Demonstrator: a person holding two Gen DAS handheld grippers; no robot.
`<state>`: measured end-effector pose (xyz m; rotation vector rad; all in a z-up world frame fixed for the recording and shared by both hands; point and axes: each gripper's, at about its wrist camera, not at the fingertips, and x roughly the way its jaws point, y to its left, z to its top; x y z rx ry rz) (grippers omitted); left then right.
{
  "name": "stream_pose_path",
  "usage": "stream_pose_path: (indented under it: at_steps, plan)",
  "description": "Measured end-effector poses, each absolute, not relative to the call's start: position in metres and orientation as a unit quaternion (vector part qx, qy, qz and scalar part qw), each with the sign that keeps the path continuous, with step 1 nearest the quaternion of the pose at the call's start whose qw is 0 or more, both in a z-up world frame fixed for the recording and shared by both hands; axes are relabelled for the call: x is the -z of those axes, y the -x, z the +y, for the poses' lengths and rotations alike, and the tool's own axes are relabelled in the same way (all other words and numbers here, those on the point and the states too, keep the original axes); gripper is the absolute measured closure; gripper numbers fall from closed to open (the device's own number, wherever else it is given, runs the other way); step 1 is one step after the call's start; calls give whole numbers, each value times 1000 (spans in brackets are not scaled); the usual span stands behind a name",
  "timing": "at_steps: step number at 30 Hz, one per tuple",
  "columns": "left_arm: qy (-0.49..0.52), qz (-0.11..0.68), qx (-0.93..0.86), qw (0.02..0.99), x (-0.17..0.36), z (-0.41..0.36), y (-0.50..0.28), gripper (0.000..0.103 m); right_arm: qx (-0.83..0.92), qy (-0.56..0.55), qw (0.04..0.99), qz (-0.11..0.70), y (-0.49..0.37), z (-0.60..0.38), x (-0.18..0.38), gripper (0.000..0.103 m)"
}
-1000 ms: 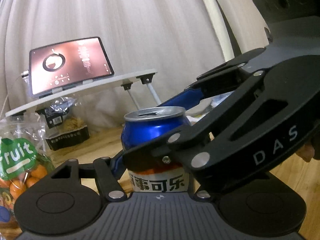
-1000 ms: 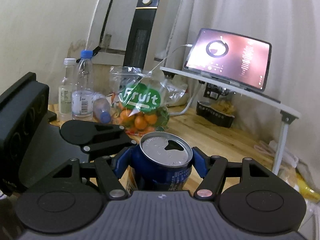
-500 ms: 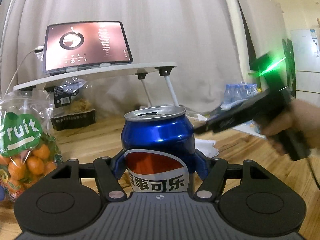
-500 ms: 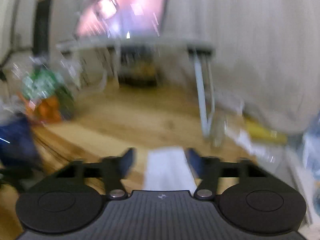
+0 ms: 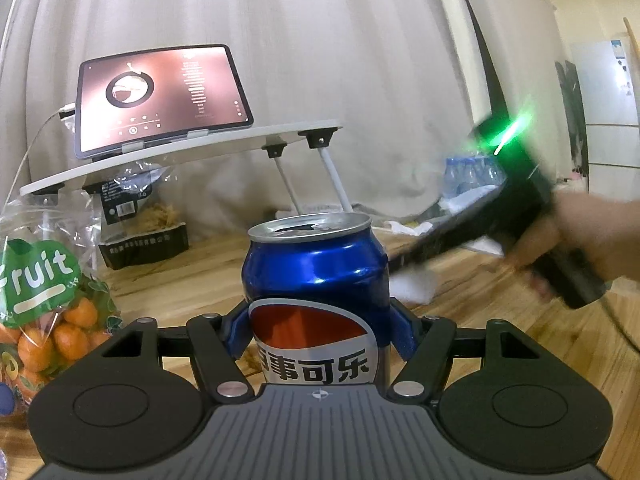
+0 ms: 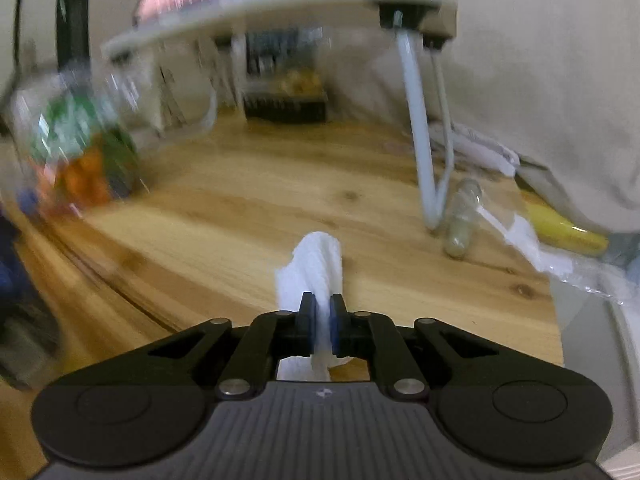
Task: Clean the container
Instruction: 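Release the can and grasp the white tissue with the right gripper, then wipe the can's top with the tissue in the right gripper while the left gripper holds it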
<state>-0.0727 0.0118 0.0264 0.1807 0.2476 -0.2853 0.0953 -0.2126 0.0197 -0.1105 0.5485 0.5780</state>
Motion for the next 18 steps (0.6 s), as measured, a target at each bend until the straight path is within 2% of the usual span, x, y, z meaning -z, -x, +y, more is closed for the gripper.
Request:
stream_pose_path:
  at_steps: [4, 7, 10, 14, 18]
  plan:
    - [-93, 128, 141, 977, -26, 11, 71, 33, -383, -21, 902, 200, -41, -216, -72, 93]
    - [-99, 133, 143, 976, -25, 9, 69, 33, -450, -41, 873, 183, -4, -205, -97, 93]
    - [-112, 135, 145, 974, -24, 4, 69, 34, -478, -5, 859, 183, 20, -184, -100, 93]
    - [-125, 138, 146, 972, -23, 0, 69, 35, -444, 98, 876, 162, 39, -149, -89, 93]
    - [-129, 134, 148, 971, -23, -1, 71, 35, -424, 126, 886, 141, 41, -136, -88, 93]
